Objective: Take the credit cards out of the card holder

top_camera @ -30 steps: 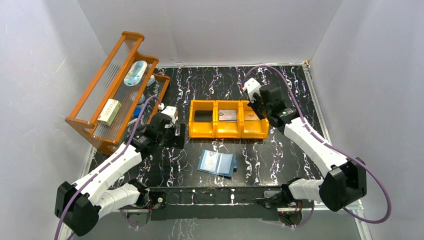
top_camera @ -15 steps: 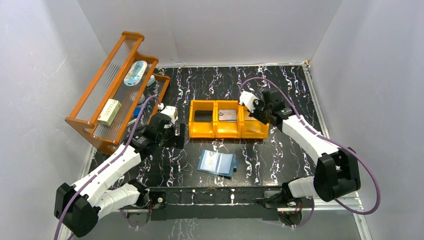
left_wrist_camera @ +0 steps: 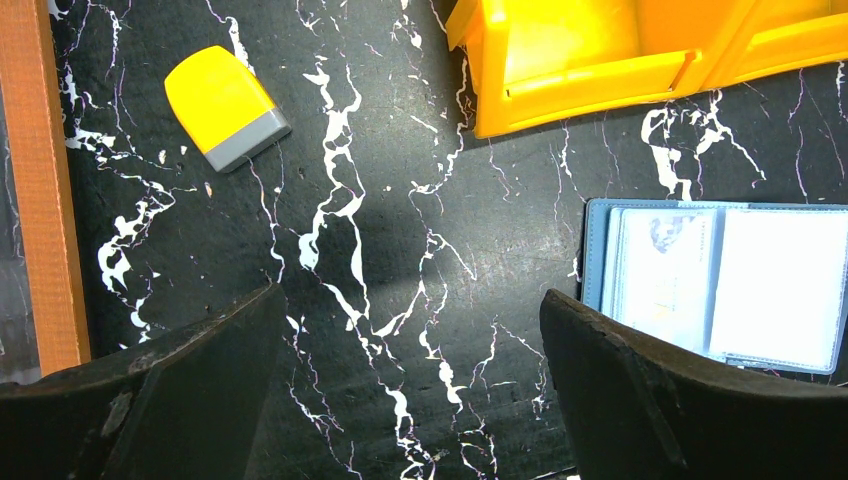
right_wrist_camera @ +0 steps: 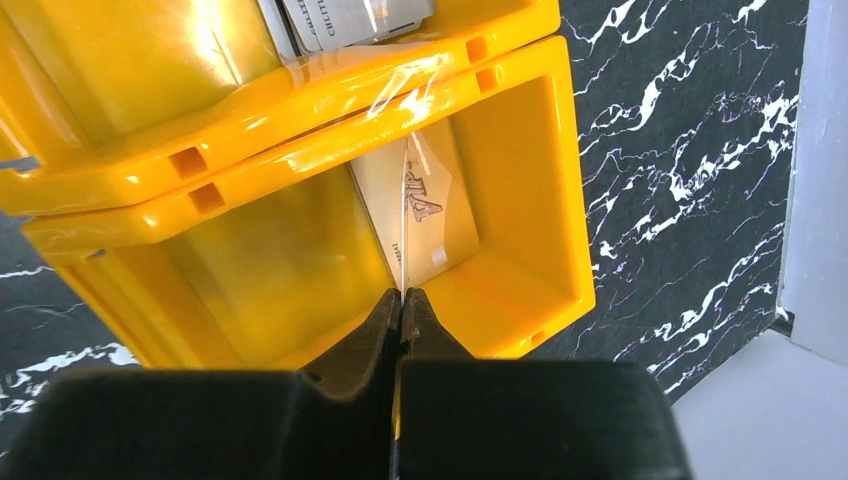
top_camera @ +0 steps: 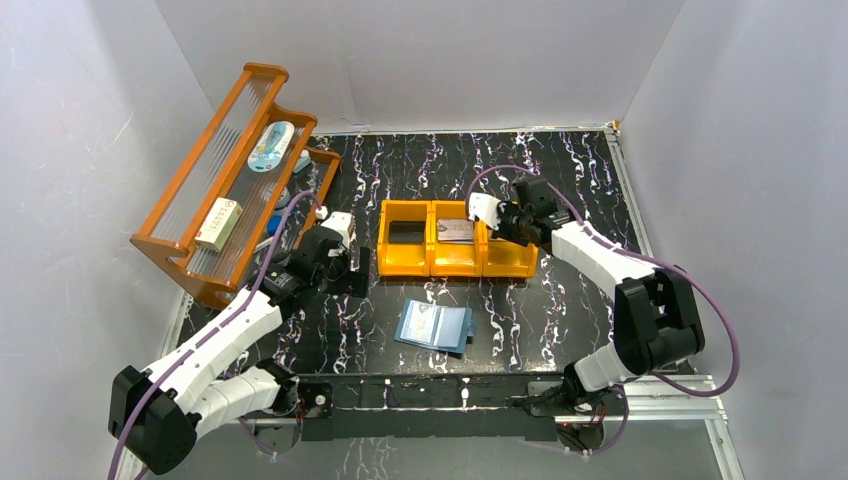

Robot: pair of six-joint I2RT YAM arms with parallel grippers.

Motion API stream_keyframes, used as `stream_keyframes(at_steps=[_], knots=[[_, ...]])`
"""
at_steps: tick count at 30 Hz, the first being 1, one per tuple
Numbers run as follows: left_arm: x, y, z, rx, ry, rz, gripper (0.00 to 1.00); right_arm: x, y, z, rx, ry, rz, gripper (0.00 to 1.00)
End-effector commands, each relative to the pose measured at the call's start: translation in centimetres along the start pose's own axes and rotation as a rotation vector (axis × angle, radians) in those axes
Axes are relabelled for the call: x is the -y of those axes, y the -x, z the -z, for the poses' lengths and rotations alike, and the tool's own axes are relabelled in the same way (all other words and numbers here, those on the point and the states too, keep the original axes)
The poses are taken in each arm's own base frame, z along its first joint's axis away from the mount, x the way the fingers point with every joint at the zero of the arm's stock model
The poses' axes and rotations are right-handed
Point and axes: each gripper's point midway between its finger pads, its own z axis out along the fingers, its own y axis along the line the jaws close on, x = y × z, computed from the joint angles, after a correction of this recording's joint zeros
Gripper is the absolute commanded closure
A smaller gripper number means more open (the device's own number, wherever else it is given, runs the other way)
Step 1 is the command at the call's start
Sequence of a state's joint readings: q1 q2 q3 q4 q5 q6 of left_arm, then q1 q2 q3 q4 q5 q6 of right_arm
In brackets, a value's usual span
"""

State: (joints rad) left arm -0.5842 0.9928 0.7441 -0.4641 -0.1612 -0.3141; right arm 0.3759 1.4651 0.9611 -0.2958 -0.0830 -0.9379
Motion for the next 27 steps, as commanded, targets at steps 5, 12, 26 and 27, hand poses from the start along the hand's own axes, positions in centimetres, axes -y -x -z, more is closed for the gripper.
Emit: stream_keyframes(at_steps=[5,12,26,27], knots=[[-0.3,0.1,0.0,0.005,0.01,-0.003,0.02,4.5,2.6,-0.6,0.058,-0.102,0.143,1.0],[-0.4,0.1,0.0,0.008,0.016,-0.001,0.02,5.2,2.1,-2.2,0.03,-0.108,0.17,1.0],[-0.1,-0.1,-0.2,-0.008,0.001,-0.004,0.02,5.7,1.0,-5.3,-0.024,-0.097,0.189,1.0],[-0.1,-0.1,-0.1,-0.007,0.001,-0.004,0.02,5.5,1.0,-5.5,-0.021,-0.086,0.188,1.0]])
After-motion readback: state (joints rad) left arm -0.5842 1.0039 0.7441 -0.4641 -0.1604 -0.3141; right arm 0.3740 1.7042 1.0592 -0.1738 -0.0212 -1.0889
